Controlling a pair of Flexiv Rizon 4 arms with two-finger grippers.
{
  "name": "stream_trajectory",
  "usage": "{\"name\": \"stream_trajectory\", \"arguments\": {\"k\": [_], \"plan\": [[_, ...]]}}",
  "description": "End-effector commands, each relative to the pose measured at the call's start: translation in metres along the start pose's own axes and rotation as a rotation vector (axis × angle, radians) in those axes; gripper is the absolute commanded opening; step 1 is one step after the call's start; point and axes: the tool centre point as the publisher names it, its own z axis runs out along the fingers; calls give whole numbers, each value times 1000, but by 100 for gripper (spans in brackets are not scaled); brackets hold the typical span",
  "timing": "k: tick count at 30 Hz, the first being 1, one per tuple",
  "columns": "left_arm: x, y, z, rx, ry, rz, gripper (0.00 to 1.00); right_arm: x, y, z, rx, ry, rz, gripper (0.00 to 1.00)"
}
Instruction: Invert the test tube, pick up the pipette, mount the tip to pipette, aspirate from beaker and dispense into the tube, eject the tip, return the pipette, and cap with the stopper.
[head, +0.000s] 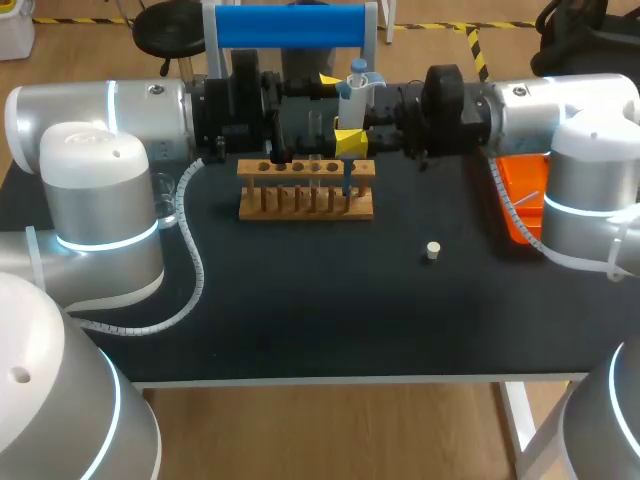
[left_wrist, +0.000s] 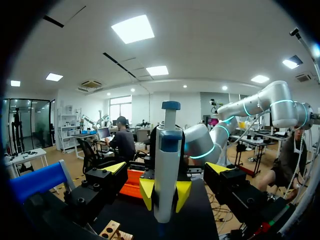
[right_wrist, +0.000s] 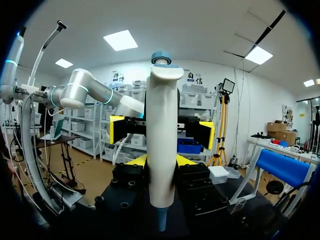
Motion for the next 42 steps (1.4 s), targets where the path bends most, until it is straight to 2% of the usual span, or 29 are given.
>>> {"name": "stream_trajectory", "arguments": {"k": [1,9,11,12,13,14,17,25,29,30,42], "plan": [[0,0,0,1,0,0,100,0,1,1,-2,-2,0,0],[0,0,0,1,0,0,100,2,-3,2,2,-5,10,0],[0,0,0,1,0,0,76,2,-4,2,3,-7,11,0],[0,0,0,1,0,0,72,2,-4,2,3,-8,12,0],[0,0,0,1,0,0,56,1,-4,2,3,-8,12,0],[0,0,0,1,0,0,51,1,-4,2,3,-9,11,0],[0,0,0,1,0,0,47,0,-3,2,1,-9,11,0],[0,0,0,1,0,0,44,0,0,4,-4,-5,8,0],[0,0,0,1,0,0,22,0,0,4,-4,-5,8,0],[0,0,0,1,0,0,1,1,0,4,-4,-5,8,0],[0,0,0,1,0,0,0,3,0,4,4,2,8,0]]}}
